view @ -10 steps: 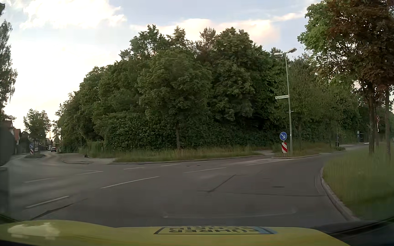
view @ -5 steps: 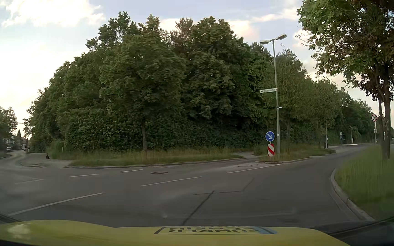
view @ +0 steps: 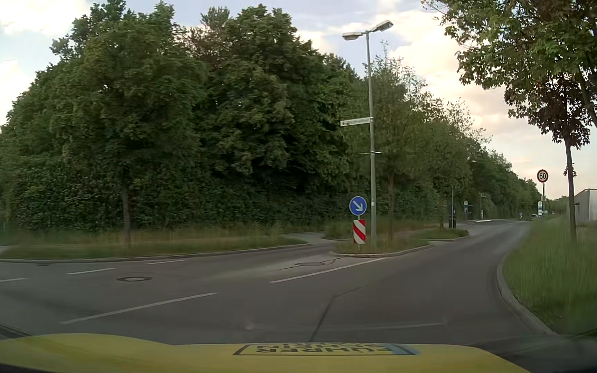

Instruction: Follow the waypoints while adhering to traffic rules and regulations

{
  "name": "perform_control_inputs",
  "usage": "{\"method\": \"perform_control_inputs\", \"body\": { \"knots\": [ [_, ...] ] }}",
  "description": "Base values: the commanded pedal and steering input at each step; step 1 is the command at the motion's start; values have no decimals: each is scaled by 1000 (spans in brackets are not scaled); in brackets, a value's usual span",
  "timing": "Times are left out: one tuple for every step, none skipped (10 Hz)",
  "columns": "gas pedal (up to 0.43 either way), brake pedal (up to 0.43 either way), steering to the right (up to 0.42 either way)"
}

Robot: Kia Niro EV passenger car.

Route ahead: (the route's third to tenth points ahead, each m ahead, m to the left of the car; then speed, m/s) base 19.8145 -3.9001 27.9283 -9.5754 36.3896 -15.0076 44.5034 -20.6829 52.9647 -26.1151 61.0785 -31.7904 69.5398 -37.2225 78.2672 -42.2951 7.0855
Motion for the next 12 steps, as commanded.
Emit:
{"method": "perform_control_inputs", "body": {
  "knots": [
    [110, 0, 195],
    [110, 0, 195],
    [110, 0, 200],
    [110, 0, 204],
    [118, 0, 208],
    [118, 0, 212],
    [130, 0, 212],
    [130, 0, 210],
    [150, 0, 206],
    [150, 0, 200],
    [157, 0, 188],
    [189, 0, 177]
  ]
}}
